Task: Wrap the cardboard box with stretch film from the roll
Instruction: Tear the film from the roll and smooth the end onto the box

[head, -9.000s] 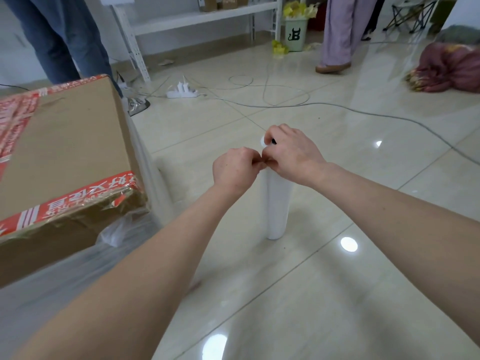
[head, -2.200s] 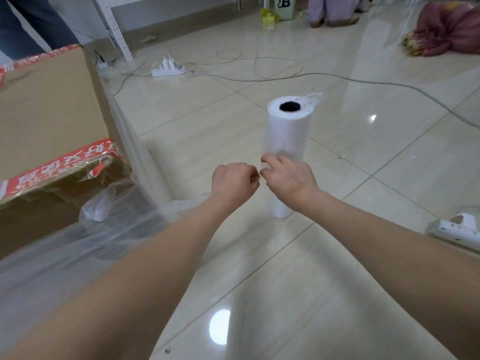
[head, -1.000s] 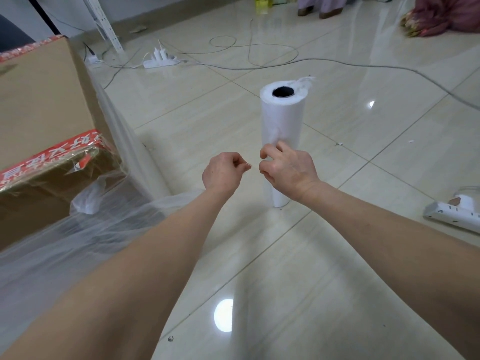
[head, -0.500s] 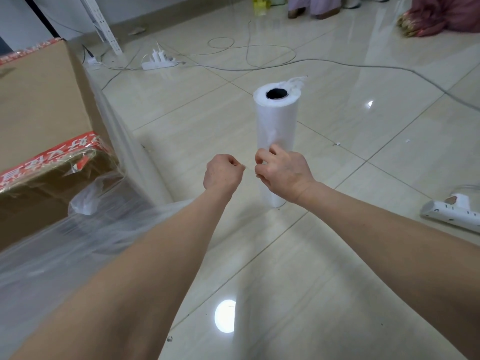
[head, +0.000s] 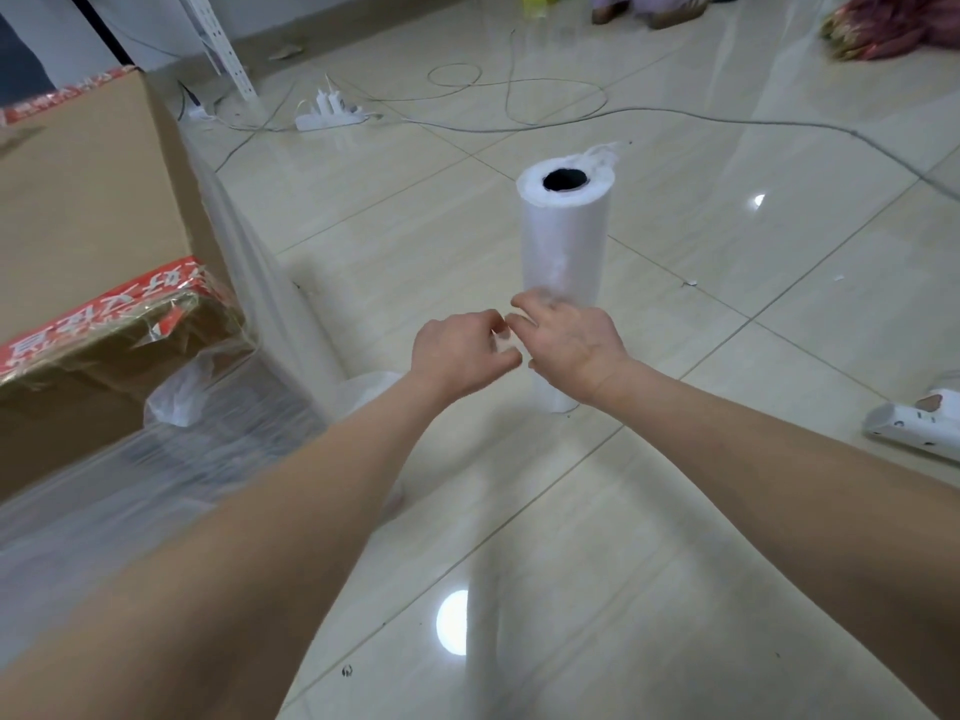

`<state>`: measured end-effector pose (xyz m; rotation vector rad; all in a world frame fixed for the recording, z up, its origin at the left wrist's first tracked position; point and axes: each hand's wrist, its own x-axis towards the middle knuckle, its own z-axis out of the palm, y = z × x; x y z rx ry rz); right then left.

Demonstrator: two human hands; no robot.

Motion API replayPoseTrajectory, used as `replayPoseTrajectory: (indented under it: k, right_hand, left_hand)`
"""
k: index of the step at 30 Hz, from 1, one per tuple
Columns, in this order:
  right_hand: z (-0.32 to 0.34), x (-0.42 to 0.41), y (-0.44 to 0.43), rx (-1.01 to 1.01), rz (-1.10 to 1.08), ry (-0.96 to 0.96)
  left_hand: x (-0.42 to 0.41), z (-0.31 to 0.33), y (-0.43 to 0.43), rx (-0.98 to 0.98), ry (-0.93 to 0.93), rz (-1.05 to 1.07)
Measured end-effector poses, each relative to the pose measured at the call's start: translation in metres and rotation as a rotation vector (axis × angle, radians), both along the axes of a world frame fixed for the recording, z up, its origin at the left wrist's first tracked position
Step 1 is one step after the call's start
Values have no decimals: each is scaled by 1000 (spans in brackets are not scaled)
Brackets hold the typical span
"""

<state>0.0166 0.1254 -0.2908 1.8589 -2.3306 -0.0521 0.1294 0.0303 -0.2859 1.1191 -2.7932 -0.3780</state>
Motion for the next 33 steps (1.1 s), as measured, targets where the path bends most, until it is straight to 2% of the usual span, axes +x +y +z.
replayPoseTrajectory:
  k: [5,9,16,21,23,29,33]
  right_hand:
    - [-6,-1,1,107,-6,11]
    - [-8,-2,5,147,-1,11]
    - [-10,-5,11,113,85,13]
    - [-10,-6,12,141,128,46]
    - [-10,-8,13,156,134,57]
    - [-18,2,5,130,69,96]
    - [-21,5,4,177,29,62]
  left_hand:
    - [-7,-18,7,-194,-243,-134]
    - [-14,-27,18,-240,-202,-100]
    - [-14,-34,10,-134,-150,-47]
    - [-8,-24,-7,131,-108,232]
    - [1,-21,-19,148,-80,332]
    - [-1,-18,-12,143,-94,153]
    - [-2,-28,0,-47,-170,-19]
